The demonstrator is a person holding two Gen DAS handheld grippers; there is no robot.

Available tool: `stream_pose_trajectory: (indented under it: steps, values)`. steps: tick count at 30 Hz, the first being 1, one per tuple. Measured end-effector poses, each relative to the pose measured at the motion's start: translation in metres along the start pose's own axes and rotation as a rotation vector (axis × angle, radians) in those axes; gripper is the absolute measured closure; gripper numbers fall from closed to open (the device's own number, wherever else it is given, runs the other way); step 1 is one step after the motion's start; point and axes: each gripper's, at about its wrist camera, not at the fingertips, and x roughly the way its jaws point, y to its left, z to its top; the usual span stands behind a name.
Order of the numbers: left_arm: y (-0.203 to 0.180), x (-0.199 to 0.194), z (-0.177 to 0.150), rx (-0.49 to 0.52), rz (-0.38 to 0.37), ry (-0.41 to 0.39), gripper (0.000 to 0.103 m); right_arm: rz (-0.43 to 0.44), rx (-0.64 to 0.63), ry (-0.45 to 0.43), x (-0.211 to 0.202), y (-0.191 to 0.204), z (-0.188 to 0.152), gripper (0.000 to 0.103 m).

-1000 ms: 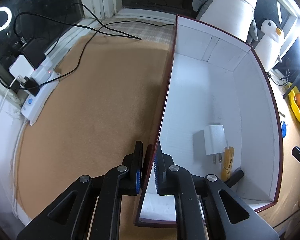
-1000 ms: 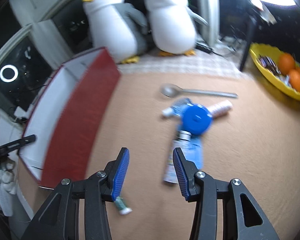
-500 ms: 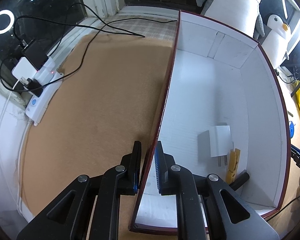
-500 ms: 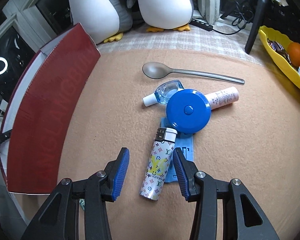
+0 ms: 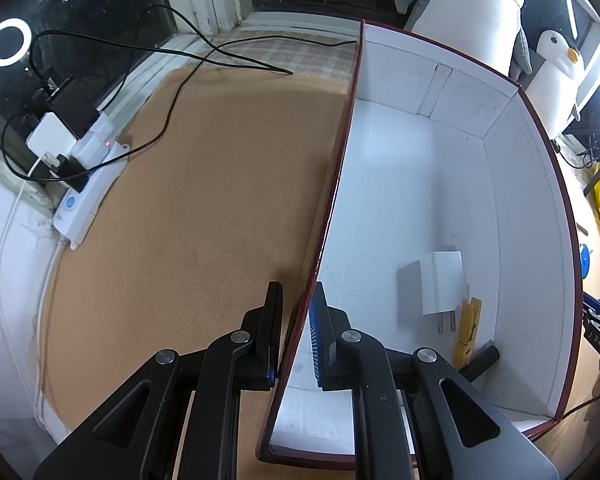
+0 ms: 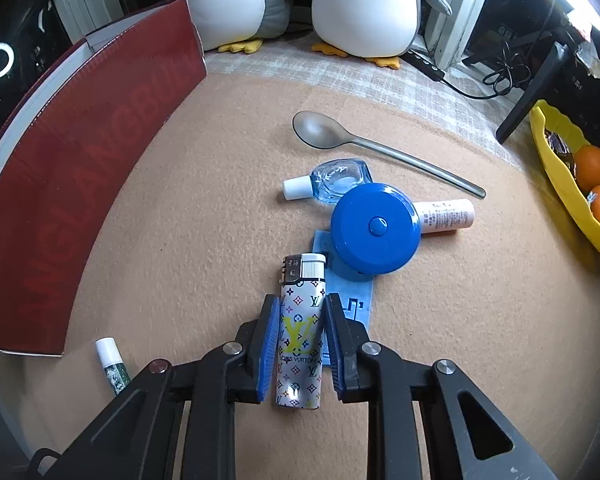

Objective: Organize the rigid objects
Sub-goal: 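Carry the patterned lighter into the box and open the right tool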

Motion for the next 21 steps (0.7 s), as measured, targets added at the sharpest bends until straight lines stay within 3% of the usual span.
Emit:
stream_pose_trajectory:
  steps: [12, 21]
  values:
    - [0.005, -0.009, -0.006, -0.007, -0.039, -0.022, 0.092, 0.089, 0.077, -0.093, -0.048, 0.005, -0.001, 0.083]
    - [0.009, -0.014, -0.011, -0.013, -0.077, -0.043, 0.092, 0.172, 0.020, -0.185, -0.093, 0.054, 0.012, 0.083]
